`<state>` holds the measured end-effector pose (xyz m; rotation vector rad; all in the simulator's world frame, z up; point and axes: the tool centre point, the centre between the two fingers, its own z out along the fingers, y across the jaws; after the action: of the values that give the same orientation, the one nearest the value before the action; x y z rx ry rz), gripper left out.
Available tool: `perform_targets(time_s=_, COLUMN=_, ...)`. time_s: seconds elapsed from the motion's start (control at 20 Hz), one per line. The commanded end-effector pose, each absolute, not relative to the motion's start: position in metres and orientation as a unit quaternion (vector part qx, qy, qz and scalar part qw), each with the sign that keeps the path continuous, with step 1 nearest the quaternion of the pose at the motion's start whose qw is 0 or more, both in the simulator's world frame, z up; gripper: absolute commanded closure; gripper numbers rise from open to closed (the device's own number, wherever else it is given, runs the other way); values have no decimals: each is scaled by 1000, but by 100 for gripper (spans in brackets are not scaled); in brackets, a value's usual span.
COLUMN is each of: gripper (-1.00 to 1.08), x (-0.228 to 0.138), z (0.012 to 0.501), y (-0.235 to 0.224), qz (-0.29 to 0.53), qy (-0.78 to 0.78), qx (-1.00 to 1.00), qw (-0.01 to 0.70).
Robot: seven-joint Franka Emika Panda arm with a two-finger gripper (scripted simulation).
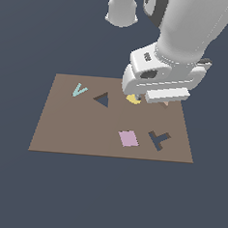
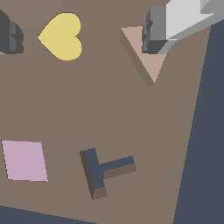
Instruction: Insert a designated object into the corresponding slot on a board.
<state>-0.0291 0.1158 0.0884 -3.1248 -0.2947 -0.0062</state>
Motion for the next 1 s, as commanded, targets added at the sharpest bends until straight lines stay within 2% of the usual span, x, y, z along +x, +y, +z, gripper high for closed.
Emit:
perform_targets(time_s=0.0, gripper=-92, x=-39, z=73, y=140, qz=-1, qy=-112, qx=-994, qw=2)
perform_targets(time_s=0.3, gripper=-92, x=-53, z=52, y=171, qz=0, qy=-135, qx=-991, qw=1)
perform_targets(time_s=0.95, gripper=-92, x=-53, z=31, y=174, qz=0, qy=-137, qx=-991, qw=0)
